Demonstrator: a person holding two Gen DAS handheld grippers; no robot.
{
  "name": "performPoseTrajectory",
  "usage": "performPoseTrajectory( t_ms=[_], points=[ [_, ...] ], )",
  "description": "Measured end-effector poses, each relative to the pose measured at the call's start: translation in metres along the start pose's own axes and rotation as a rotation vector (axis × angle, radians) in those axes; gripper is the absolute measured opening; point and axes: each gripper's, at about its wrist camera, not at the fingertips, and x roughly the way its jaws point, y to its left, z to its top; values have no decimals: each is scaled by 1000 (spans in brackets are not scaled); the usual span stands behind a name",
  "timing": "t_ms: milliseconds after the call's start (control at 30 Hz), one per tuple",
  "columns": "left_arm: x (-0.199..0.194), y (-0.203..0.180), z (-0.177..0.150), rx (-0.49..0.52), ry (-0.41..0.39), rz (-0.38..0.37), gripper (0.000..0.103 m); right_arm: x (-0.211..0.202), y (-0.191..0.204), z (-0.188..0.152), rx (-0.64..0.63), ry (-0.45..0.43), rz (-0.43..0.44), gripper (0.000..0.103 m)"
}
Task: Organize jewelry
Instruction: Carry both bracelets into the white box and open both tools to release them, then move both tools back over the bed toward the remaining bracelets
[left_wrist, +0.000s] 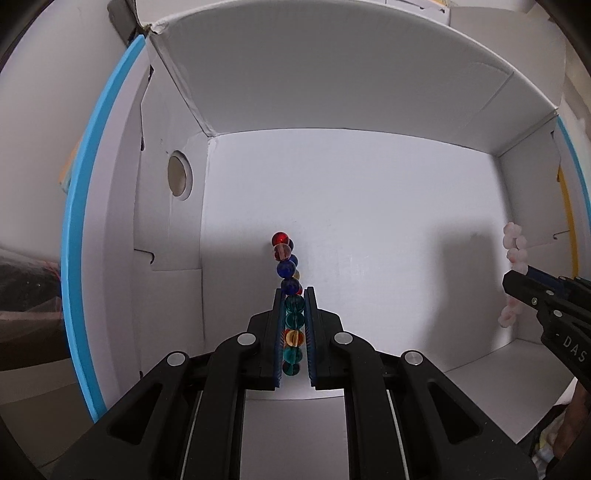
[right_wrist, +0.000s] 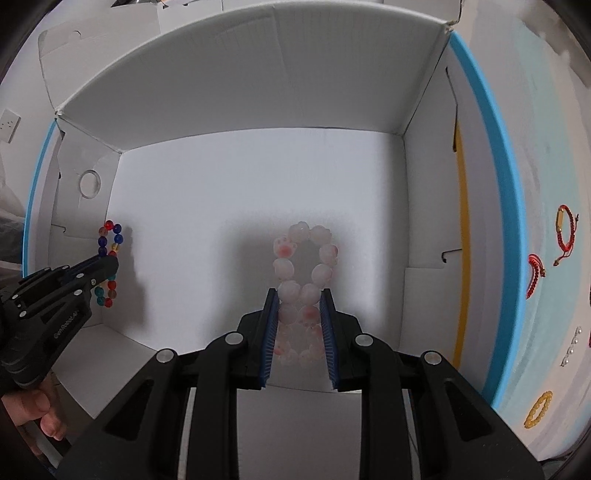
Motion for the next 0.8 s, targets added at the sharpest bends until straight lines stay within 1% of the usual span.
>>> performPoseTrajectory(
  t_ms=[100, 267, 333, 367, 433, 567, 633, 733, 800],
  points=[
    [-1, 0, -2, -2, 6, 3, 10, 4, 2, 0, -1, 7, -2, 22],
    [-1, -1, 6, -9, 2, 23, 12, 6, 6, 2, -1, 3, -7, 29],
    [-6, -1, 5, -15, -13, 25, 21, 3, 7, 0, 0, -3, -1, 37],
    [-9, -1, 5, -17, -22, 26, 24, 1, 7, -1, 1, -12, 3, 38],
    [-19, -6, 4, -17, -51, 26, 43, -7, 9, -3, 0, -32, 9, 48],
    [-43, -11, 0, -17, -116, 30, 59, -28, 9, -8, 3, -71, 33, 56],
    [-56, -15, -1, -18, -148, 24, 69, -43, 7, -9, 0, -104, 34, 66],
    [-75, -23, -2, -12, -188, 18, 78, -65, 8, -16, 1, -147, 47, 74],
    [-84, -20, -4, -10, -208, 12, 83, -77, -1, -18, 2, -170, 48, 78]
  ],
)
